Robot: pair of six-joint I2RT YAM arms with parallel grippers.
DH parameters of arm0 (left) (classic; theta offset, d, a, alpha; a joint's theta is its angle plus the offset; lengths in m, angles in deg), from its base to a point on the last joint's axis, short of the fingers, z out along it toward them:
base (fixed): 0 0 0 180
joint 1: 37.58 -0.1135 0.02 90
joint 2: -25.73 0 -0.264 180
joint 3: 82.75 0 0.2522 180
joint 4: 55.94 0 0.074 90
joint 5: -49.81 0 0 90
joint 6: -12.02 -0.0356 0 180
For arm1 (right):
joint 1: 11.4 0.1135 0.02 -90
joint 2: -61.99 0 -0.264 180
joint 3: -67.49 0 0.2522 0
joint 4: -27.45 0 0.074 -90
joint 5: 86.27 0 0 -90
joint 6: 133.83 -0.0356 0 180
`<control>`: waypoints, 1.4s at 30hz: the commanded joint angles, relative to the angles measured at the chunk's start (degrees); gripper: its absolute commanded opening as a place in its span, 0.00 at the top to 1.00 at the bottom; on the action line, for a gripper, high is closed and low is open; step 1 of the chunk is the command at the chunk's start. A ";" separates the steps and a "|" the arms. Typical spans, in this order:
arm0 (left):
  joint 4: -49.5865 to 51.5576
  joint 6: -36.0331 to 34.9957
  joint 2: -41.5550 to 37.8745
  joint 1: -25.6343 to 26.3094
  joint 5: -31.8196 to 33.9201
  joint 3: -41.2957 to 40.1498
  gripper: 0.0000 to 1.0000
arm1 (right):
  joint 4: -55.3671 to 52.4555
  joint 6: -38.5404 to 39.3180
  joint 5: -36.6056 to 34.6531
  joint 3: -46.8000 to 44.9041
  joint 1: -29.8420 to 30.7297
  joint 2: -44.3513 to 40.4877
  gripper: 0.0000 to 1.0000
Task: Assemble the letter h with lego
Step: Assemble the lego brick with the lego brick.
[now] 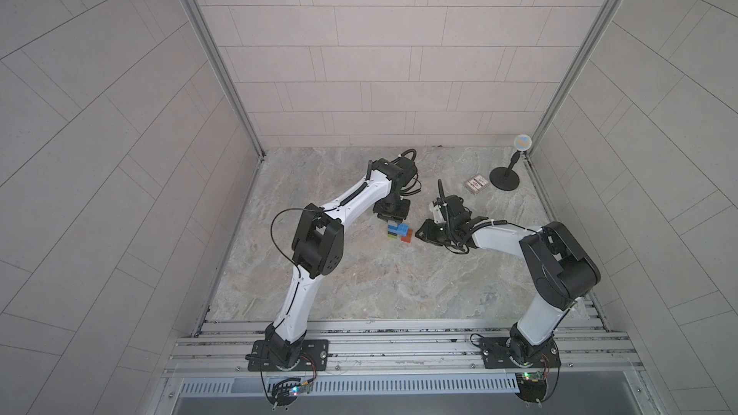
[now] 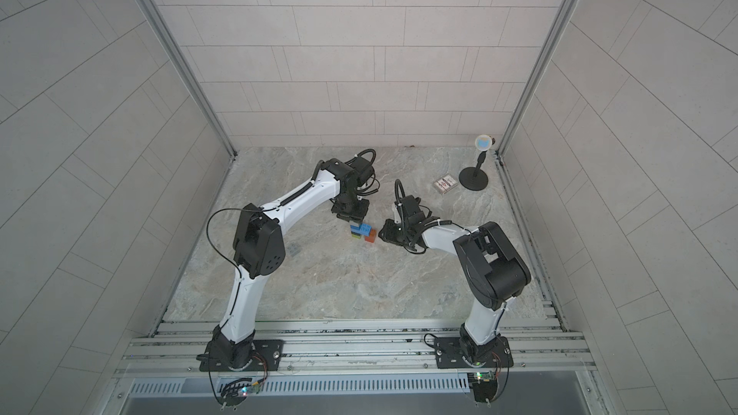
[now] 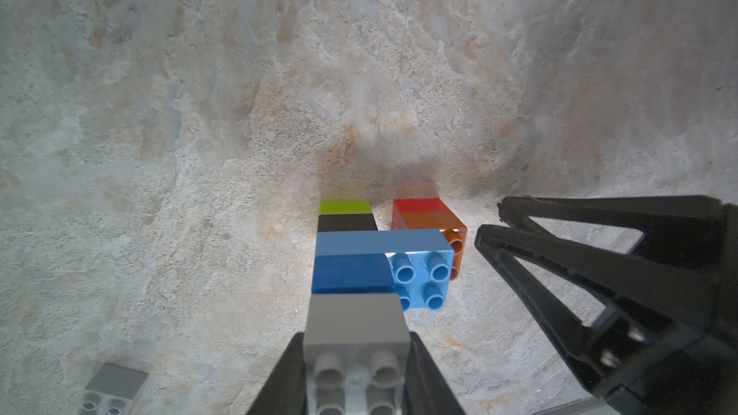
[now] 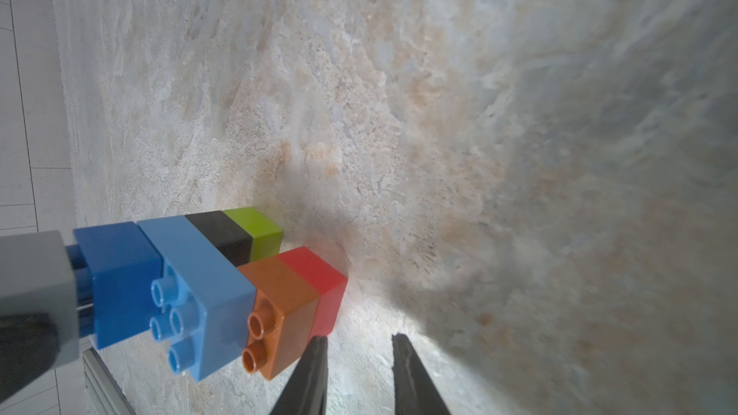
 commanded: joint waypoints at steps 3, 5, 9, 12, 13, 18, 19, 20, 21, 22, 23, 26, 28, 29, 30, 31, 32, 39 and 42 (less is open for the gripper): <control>3.92 1.16 3.71 -0.01 -1.01 1.44 0.92 | -1.77 1.18 -0.18 1.05 0.58 1.02 0.68; 4.20 1.68 4.26 0.27 -1.32 0.95 0.87 | -1.77 1.17 -0.03 1.12 0.69 1.12 0.67; 3.42 2.16 4.02 0.27 -1.10 0.04 0.69 | -1.73 1.32 -0.18 1.09 0.72 1.10 0.63; 3.23 2.18 3.33 0.29 -0.52 0.83 0.47 | -1.75 1.41 -0.07 1.14 0.81 1.28 0.61; 3.36 2.13 3.20 0.24 -0.59 1.17 0.45 | -1.79 1.41 -0.07 1.14 0.82 1.28 0.61; 4.10 1.99 3.12 0.27 -0.96 2.82 0.41 | -2.01 1.59 -0.01 1.31 0.81 1.34 0.61; 4.28 1.94 3.12 0.28 -0.99 3.17 0.41 | -2.02 1.61 -0.07 1.29 0.78 1.28 0.61; 4.35 1.84 3.05 0.31 -1.21 3.29 0.41 | -2.19 1.67 -0.10 1.31 0.80 1.35 0.61; 4.37 1.86 3.04 0.23 -1.30 3.42 0.40 | -2.17 1.74 -0.10 1.35 0.79 1.33 0.61; 4.37 1.86 2.90 0.32 -1.30 3.68 0.38 | -2.17 1.76 -0.05 1.39 0.78 1.33 0.61; 4.44 1.79 2.70 0.26 -1.17 4.13 0.36 | -2.16 1.76 -0.01 1.37 0.84 1.33 0.61; 4.89 1.57 1.81 0.11 -0.75 5.68 0.27 | -2.31 1.92 -0.01 1.49 0.93 1.40 0.61; 4.92 1.61 0.77 -0.13 -1.33 6.39 0.25 | -2.44 1.98 -0.01 1.43 1.00 1.38 0.61; 4.90 1.61 0.20 -0.22 -1.61 6.66 0.25 | -2.51 2.02 -0.01 1.53 0.93 1.33 0.61; 4.99 1.63 -0.31 -0.32 -1.89 6.87 0.25 | -2.55 2.06 -0.01 1.57 0.94 1.33 0.60; 5.12 1.66 -1.10 -0.47 -1.85 6.89 0.25 | -2.60 2.06 -0.01 1.51 0.99 1.45 0.61; 5.16 1.85 -1.83 -0.58 -1.65 6.74 0.25 | -2.61 2.03 -0.01 1.58 1.00 1.45 0.61; 3.61 2.62 -4.51 -0.80 -0.18 4.26 0.69 | -2.95 2.06 0.07 1.88 1.08 1.92 0.61; 3.36 2.71 -3.58 -0.79 -0.67 4.26 0.87 | -3.17 2.20 0.08 2.10 1.17 2.21 0.62</control>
